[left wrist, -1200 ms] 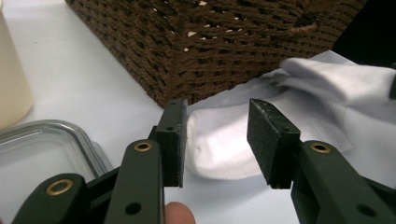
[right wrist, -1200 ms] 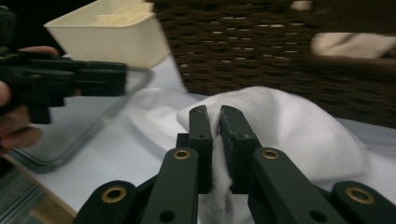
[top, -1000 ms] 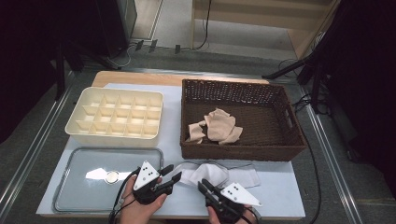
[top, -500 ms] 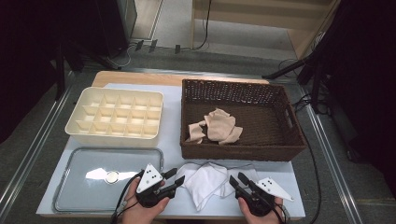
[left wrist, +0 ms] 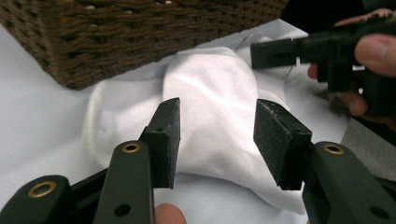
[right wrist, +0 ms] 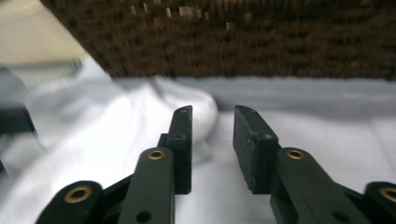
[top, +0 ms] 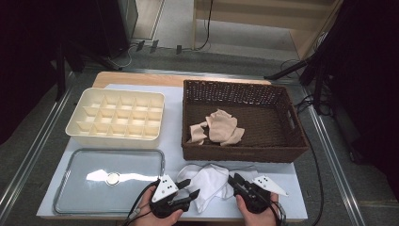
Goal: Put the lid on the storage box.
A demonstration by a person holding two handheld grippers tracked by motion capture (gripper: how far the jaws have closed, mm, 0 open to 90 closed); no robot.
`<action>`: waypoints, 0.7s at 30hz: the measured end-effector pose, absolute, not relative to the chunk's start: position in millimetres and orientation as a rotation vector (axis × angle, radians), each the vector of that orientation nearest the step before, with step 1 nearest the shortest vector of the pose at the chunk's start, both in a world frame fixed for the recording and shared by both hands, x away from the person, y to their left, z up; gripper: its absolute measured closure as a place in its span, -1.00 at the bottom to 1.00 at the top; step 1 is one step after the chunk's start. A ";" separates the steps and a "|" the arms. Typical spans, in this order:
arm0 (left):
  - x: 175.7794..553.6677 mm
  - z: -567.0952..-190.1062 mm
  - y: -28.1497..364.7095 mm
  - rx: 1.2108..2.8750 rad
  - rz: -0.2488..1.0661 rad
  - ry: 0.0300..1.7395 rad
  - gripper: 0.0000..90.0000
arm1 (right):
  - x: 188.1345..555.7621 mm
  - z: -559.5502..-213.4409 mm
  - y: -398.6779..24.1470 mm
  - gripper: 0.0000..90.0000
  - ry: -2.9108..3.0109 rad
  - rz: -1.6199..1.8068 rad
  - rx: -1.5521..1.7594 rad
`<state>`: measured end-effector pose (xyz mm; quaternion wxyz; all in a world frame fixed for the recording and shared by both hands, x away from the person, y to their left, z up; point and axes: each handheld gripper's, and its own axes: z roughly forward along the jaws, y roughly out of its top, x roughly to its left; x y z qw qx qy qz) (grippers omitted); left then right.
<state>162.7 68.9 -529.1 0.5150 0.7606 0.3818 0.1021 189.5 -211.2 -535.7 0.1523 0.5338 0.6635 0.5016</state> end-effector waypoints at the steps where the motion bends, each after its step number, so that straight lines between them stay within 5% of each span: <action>1: 162.7 -529.6 68.6 1.842 0.245 0.915 0.18 | 190.2 -534.3 -210.1 0.49 1.890 1.457 1.535; 5: 162.9 -528.9 71.6 1.839 0.254 0.920 0.19 | 198.3 -531.8 -197.8 0.31 1.888 1.450 1.503; 7: 163.8 -527.0 76.0 1.823 0.260 0.929 0.20 | 200.9 -533.7 -194.0 0.43 1.905 1.428 1.510; 11: 167.1 -524.4 87.1 1.790 0.269 0.956 0.21 | 200.8 -534.5 -191.2 1.00 1.971 1.439 1.502; 21: 171.4 -516.1 110.4 1.695 0.235 1.013 0.28 | 171.9 -514.7 -145.5 1.00 2.014 1.554 1.254</action>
